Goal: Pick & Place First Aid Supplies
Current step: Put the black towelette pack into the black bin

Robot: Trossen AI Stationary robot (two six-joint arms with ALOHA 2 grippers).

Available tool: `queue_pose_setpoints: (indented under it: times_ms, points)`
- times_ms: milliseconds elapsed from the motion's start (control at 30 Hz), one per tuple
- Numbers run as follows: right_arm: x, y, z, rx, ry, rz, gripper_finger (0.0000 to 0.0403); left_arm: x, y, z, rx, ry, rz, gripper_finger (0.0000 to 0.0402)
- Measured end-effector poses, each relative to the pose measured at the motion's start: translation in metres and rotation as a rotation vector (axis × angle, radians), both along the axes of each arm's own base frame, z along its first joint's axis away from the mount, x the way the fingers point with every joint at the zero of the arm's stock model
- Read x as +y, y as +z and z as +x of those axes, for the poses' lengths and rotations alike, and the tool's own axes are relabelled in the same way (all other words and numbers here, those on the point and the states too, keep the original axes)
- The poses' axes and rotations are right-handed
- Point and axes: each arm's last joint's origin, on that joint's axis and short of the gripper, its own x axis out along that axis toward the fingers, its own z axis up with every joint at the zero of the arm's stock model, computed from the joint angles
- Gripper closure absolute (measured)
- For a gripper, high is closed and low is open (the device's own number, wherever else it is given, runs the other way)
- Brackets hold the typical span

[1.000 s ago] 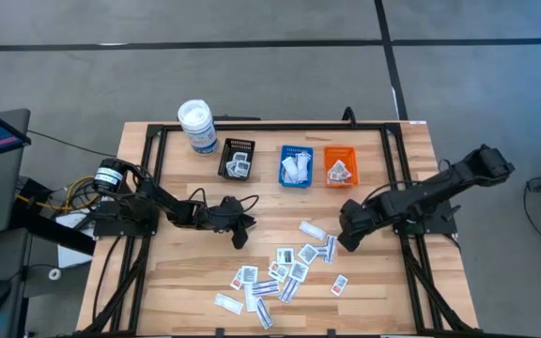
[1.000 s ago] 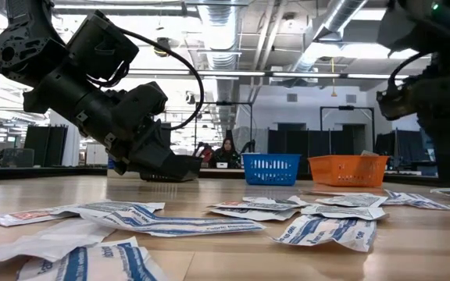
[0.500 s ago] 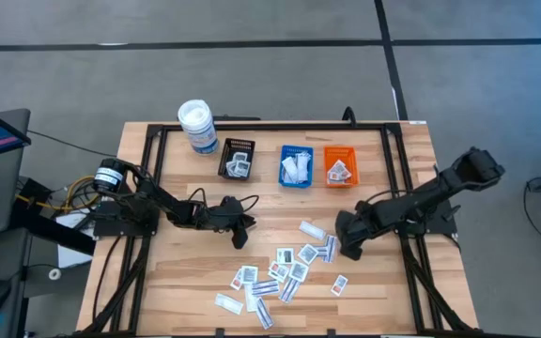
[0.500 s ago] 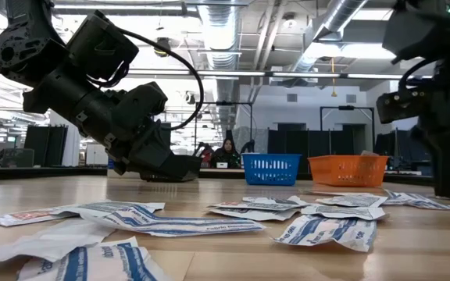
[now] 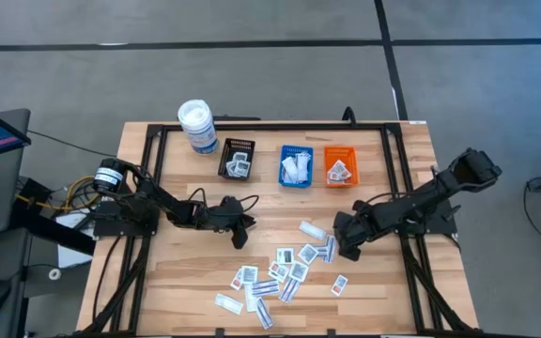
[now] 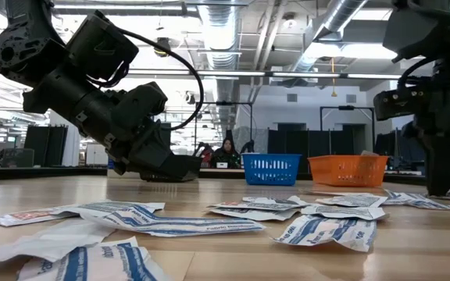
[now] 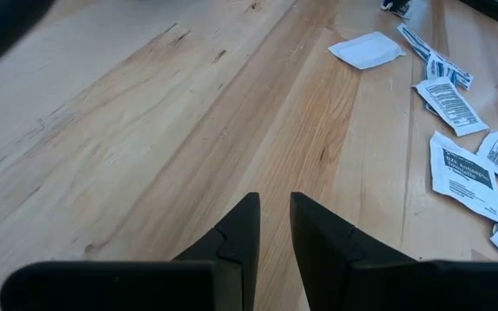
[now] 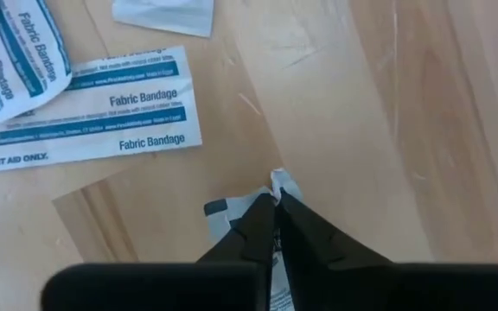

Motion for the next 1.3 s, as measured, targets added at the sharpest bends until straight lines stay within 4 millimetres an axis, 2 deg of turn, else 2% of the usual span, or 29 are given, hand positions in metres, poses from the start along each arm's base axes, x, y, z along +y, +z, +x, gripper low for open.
queue_pose_setpoints:
  times_ms: [200, 333, 433, 567, 700, 800, 1000, 1100, 1300]
  points:
    - [0.007, 0.026, 0.021, -0.095, 0.051, -0.006, 0.0392, 0.000, 0.000, 0.000, -0.001, -0.001, 0.001, 0.0335]
    - [0.011, 0.049, 0.043, -0.316, 0.156, -0.083, 0.0401, -0.002, 0.004, 0.001, -0.038, -0.042, 0.080, 0.0335]
    - [0.013, 0.062, 0.062, -0.519, 0.263, -0.077, 0.0399, -0.006, 0.011, 0.003, -0.097, -0.092, 0.151, 0.0335]
    - [0.009, 0.080, 0.084, -0.755, 0.428, 0.062, 0.0397, -0.012, 0.023, 0.010, -0.173, -0.187, 0.273, 0.0335]
    - [-0.002, 0.095, 0.095, -0.926, 0.574, 0.252, 0.0398, -0.016, 0.036, 0.020, -0.226, -0.263, 0.362, 0.0326]
    - [-0.013, 0.095, 0.103, -0.969, 0.590, 0.295, 0.0398, -0.018, 0.048, 0.028, -0.270, -0.299, 0.435, 0.0309]
    - [-0.026, 0.076, 0.120, -1.001, 0.649, 0.428, 0.0397, -0.018, 0.071, 0.044, -0.354, -0.319, 0.500, 0.0262]
    - [-0.030, 0.067, 0.128, -1.017, 0.641, 0.475, 0.0397, -0.020, 0.075, 0.046, -0.395, -0.434, 0.472, 0.0243]
    - [-0.035, 0.062, 0.144, -1.051, 0.669, 0.506, 0.0397, -0.021, 0.075, 0.046, -0.395, -0.452, 0.461, 0.0229]
